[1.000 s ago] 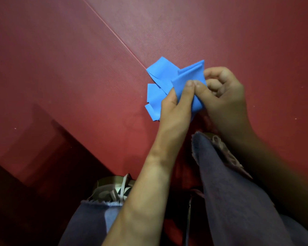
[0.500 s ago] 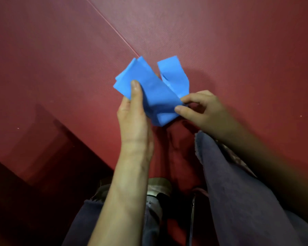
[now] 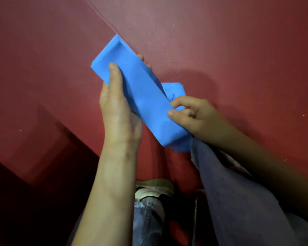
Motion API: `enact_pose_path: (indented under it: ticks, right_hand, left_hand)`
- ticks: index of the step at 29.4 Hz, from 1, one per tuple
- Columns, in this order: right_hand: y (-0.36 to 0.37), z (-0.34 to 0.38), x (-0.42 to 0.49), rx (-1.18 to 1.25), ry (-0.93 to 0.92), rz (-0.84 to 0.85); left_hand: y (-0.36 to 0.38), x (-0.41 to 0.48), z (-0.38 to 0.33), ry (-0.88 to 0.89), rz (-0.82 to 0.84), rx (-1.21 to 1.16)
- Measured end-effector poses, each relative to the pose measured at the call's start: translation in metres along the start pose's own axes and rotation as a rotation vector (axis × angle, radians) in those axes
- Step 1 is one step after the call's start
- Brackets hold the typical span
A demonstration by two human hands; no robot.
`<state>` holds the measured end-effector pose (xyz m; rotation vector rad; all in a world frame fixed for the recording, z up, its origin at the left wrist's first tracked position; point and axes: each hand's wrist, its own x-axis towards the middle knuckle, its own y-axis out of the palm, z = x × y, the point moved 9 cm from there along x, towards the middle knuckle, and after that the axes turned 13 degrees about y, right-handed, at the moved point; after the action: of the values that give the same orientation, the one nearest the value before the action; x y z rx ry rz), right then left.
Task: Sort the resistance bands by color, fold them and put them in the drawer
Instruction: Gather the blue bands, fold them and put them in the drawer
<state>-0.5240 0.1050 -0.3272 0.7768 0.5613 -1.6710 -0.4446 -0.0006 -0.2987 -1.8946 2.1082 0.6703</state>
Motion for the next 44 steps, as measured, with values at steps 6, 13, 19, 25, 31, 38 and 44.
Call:
enact_pose_path:
  ticks: [6, 13, 19, 25, 31, 38, 44]
  right_hand:
    - [-0.018, -0.045, 0.023, -0.279, 0.088, -0.226]
    - [-0.041, -0.011, 0.058, -0.493, -0.065, -0.428]
    - [-0.005, -0.005, 0.103, -1.155, -0.027, -0.286]
    - [0.002, -0.013, 0.101, -1.143, 0.096, -0.374]
    - [0.001, -0.015, 0.084, -0.723, 0.243, -0.358]
    - [0.007, 0.03, 0.042, -0.143, 0.201, -0.171]
    - [-0.012, 0.097, -0.007, 0.01, 0.083, -0.188]
  left_hand:
    - [-0.014, -0.007, 0.007, -0.046, -0.033, 0.065]
    - [-0.027, -0.016, 0.016, -0.062, -0.05, 0.158]
    - [-0.046, -0.029, 0.021, -0.075, -0.126, 0.187]
    - [-0.074, -0.043, 0.0, -0.063, -0.188, 0.2]
    - [-0.084, -0.061, -0.016, -0.069, -0.204, 0.181]
    - [-0.084, -0.08, -0.054, -0.06, -0.273, 0.17]
    - [-0.075, -0.103, -0.102, 0.003, -0.304, 0.069]
